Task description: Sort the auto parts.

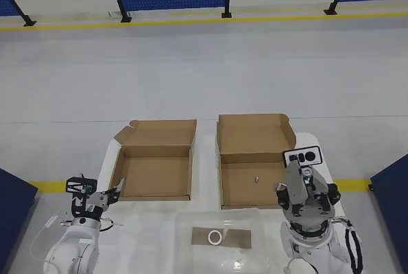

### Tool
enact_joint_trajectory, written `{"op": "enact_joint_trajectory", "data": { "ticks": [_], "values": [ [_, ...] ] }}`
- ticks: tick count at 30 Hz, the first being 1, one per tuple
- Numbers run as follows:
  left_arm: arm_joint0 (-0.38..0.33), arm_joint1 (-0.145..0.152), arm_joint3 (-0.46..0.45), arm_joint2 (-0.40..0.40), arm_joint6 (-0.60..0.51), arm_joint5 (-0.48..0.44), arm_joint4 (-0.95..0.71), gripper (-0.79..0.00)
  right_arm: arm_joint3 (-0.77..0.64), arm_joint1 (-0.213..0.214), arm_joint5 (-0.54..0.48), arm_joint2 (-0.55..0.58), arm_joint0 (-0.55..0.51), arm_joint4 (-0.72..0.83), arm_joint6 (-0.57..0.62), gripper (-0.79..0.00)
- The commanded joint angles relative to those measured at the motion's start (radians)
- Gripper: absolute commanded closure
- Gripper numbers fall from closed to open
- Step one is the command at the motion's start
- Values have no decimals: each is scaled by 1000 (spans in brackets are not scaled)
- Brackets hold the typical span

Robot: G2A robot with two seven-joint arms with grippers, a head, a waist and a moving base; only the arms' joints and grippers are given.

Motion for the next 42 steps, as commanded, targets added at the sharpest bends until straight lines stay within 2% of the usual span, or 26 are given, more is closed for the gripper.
{"op": "enact_joint_trajectory", "data": {
  "ticks": [1,11,18,42],
  "values": [
    [0,0,0,0,0,0,0,-785,8,-2,-2,14,-1,-44,-5,0],
    [0,0,0,0,0,0,0,-785,-4,-15,8,49,-19,-207,-49,0],
    [0,0,0,0,0,0,0,-785,-4,-28,0,61,-19,-230,-53,0],
    [0,0,0,0,0,0,0,-785,-4,-28,0,61,-19,-230,-53,0]
  ]
}}
